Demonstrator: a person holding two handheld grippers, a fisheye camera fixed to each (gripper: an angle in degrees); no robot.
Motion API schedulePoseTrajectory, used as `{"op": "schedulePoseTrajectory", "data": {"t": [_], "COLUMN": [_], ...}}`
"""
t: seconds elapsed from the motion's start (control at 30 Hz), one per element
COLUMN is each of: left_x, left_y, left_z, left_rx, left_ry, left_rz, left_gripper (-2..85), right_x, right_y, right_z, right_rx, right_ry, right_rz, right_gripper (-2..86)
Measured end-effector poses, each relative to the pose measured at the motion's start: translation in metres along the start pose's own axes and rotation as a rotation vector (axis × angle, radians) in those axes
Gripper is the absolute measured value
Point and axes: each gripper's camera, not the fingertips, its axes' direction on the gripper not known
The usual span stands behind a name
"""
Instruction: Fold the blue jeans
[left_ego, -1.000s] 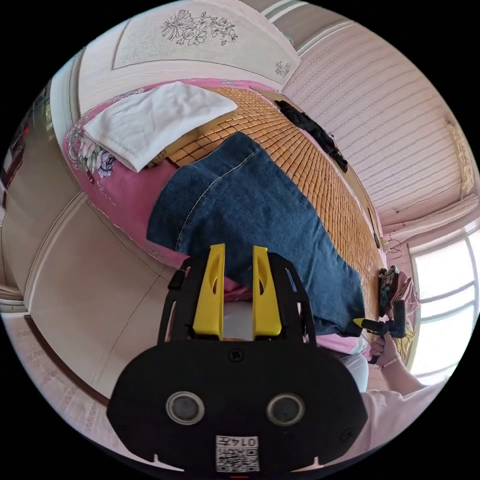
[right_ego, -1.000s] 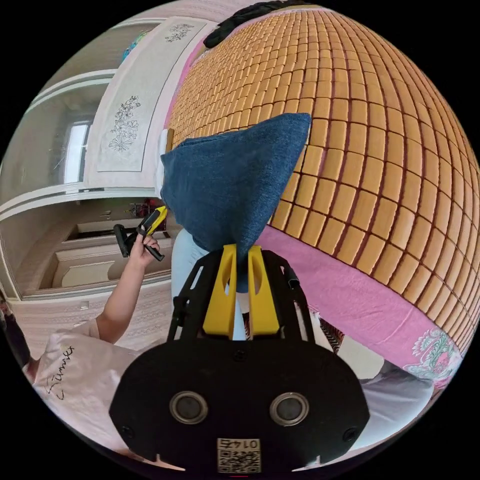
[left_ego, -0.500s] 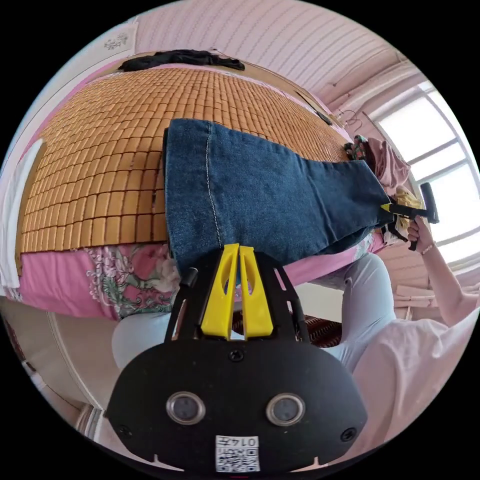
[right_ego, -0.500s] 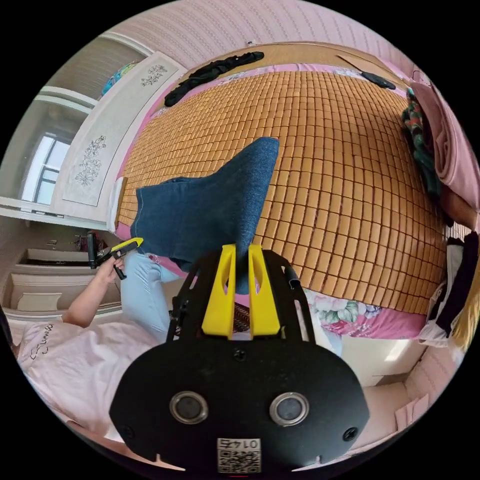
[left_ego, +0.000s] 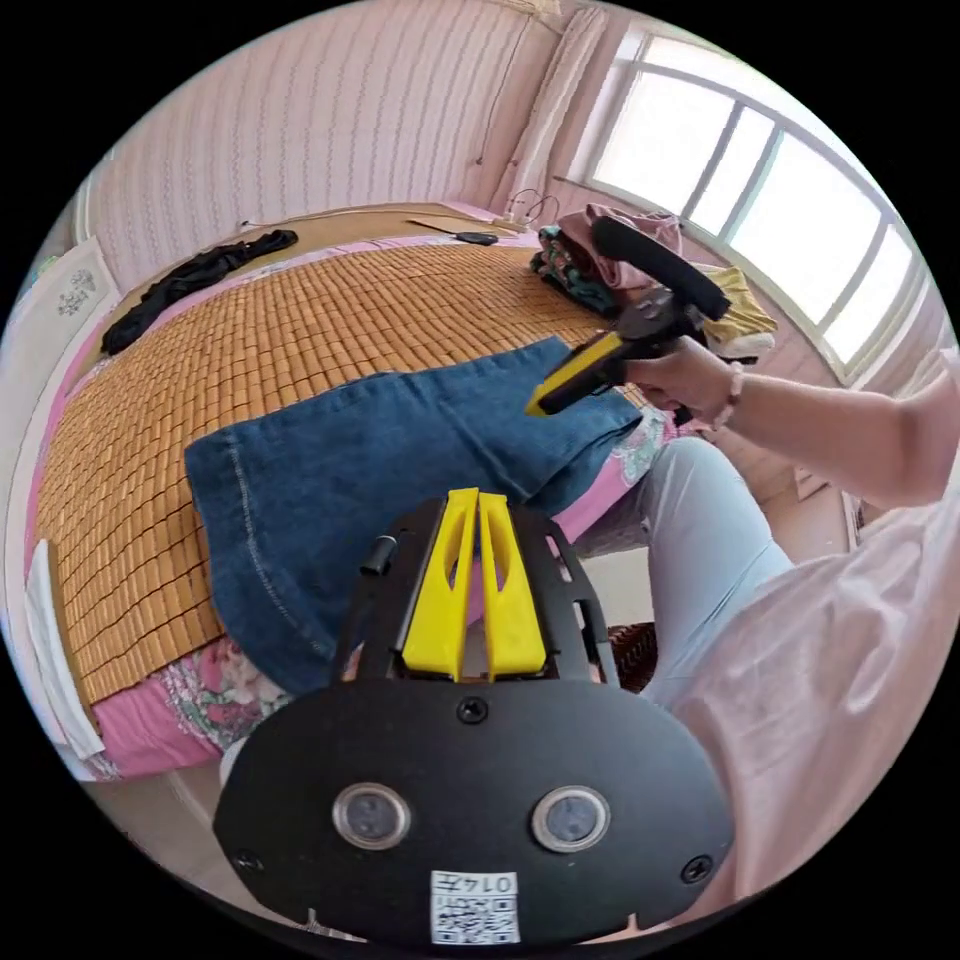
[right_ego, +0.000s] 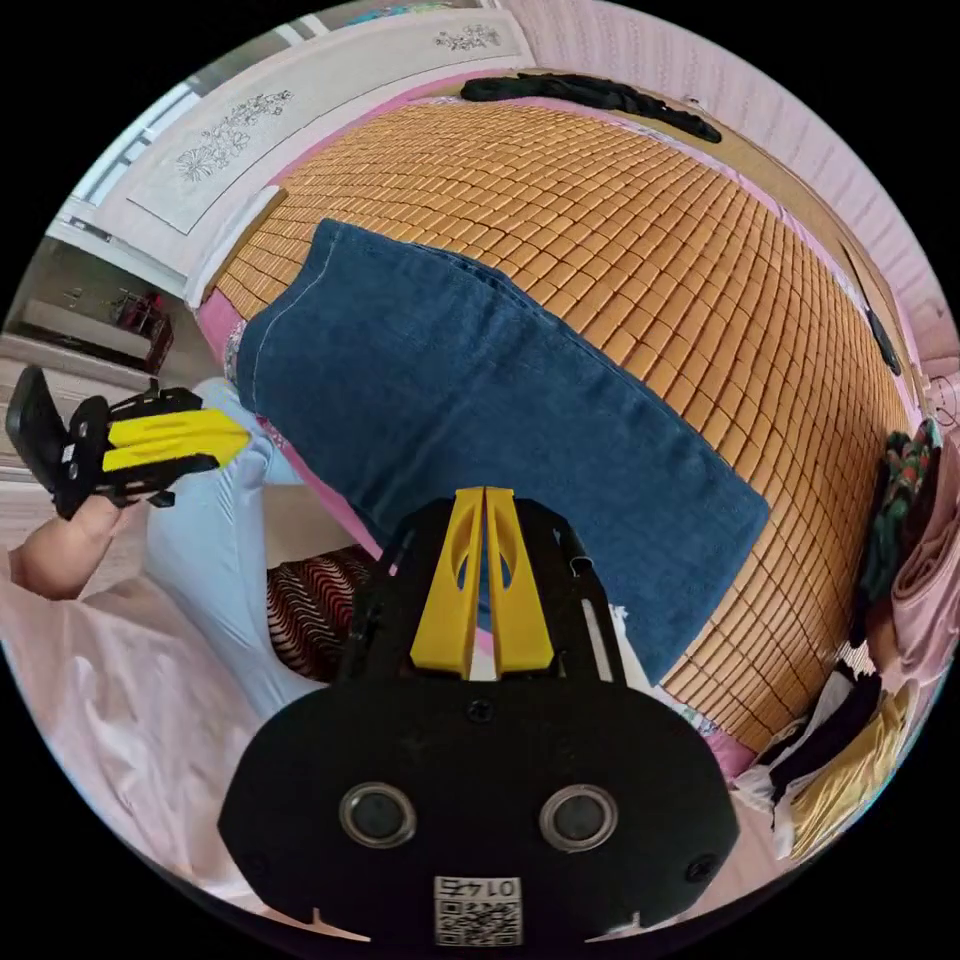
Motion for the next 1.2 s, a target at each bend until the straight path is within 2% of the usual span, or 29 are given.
{"op": "schedulePoseTrajectory", "data": {"t": [0.13,0.2,0.27,0.33,0.43,0.53,0.63,0.67,0.83,0.93,1.0,1.13,1.2], "left_x": [0.054,0.061,0.061,0.060,0.054,0.057,0.062,0.062,0.072,0.073,0.077,0.099,0.114], "left_y": [-0.035,-0.040,-0.026,-0.011,-0.006,-0.009,0.012,0.020,0.028,0.033,0.038,0.037,0.035], "left_z": [0.068,0.101,0.161,0.164,0.169,0.165,0.187,0.189,0.198,0.186,0.175,0.166,0.164], "left_rx": [-0.050,-0.111,-0.330,-0.240,-0.241,-0.248,-0.256,-0.217,-0.239,-0.208,-0.146,-0.030,0.022], "left_ry": [-0.031,-0.060,-0.105,-0.082,-0.023,-0.011,-0.026,-0.029,-0.061,-0.042,-0.019,0.107,0.178], "left_rz": [0.161,0.176,0.200,0.220,0.195,0.190,0.199,0.202,0.258,0.249,0.251,0.273,0.327], "left_gripper": [-1.0,-1.0,-1.0,-1.0,-1.0,-1.0,-1.0,-1.0,-0.9,-0.5,0.3,9.6,10.8], "right_x": [-0.019,-0.012,-0.008,-0.008,-0.003,0.008,0.015,0.017,0.042,0.068,0.106,0.166,0.194], "right_y": [-0.059,-0.083,-0.088,-0.093,-0.110,-0.126,-0.144,-0.149,-0.150,-0.111,-0.041,0.097,0.181], "right_z": [0.006,0.038,0.045,0.043,0.029,-0.015,0.000,-0.007,-0.045,-0.095,-0.152,-0.213,-0.234], "right_rx": [-0.010,-0.146,-0.150,-0.189,-0.277,-0.147,-0.243,-0.223,-0.223,-0.072,0.116,0.236,0.295], "right_ry": [0.103,0.045,0.010,0.000,-0.043,-0.020,0.015,0.015,-0.080,-0.148,-0.227,-0.169,-0.178], "right_rz": [-0.040,-0.016,0.010,0.000,-0.060,-0.027,-0.021,-0.010,0.040,0.140,0.268,0.546,0.768], "right_gripper": [-0.4,-0.4,-0.5,-0.5,-0.7,-0.6,-0.5,-0.5,-0.5,-0.4,0.1,2.5,9.5]}}
